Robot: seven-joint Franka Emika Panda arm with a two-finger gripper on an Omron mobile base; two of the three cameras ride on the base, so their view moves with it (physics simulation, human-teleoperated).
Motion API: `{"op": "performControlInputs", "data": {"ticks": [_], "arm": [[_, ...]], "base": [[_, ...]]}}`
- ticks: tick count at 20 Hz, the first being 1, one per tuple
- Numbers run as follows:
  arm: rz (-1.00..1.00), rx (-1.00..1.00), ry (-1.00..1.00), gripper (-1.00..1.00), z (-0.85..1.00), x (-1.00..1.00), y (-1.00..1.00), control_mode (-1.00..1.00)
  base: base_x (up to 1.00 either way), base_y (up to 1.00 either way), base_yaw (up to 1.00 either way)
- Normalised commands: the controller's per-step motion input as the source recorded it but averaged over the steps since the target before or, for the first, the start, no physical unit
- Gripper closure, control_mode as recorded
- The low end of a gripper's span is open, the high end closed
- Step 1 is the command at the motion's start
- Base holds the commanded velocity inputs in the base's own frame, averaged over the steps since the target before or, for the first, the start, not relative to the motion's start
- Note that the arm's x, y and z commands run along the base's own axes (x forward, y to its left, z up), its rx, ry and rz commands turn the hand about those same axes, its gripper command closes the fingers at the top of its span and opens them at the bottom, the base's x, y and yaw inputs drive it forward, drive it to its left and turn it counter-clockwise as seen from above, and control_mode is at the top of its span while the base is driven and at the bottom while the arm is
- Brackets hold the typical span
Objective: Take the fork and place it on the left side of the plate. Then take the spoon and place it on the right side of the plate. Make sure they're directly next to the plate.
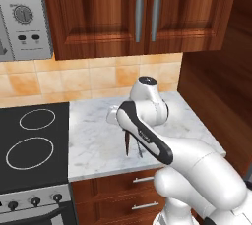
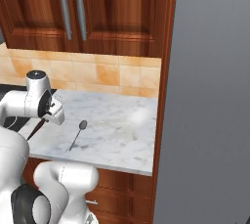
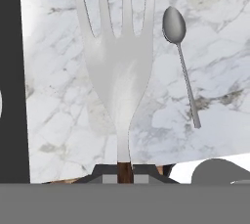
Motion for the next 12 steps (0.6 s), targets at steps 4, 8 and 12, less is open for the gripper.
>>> {"op": "performControlInputs", "data": {"ticks": [4,8,12], "arm": [[0.0,0.0,0.0,1.0,0.0,0.0,0.0,-1.0],[0.0,0.0,0.0,1.0,0.0,0.0,0.0,1.0],[0.0,0.0,0.0,1.0,0.0,0.0,0.0,1.0]], "base": [[0.0,0.0,0.0],[0.0,0.0,0.0],[0.0,0.0,0.0]]}}
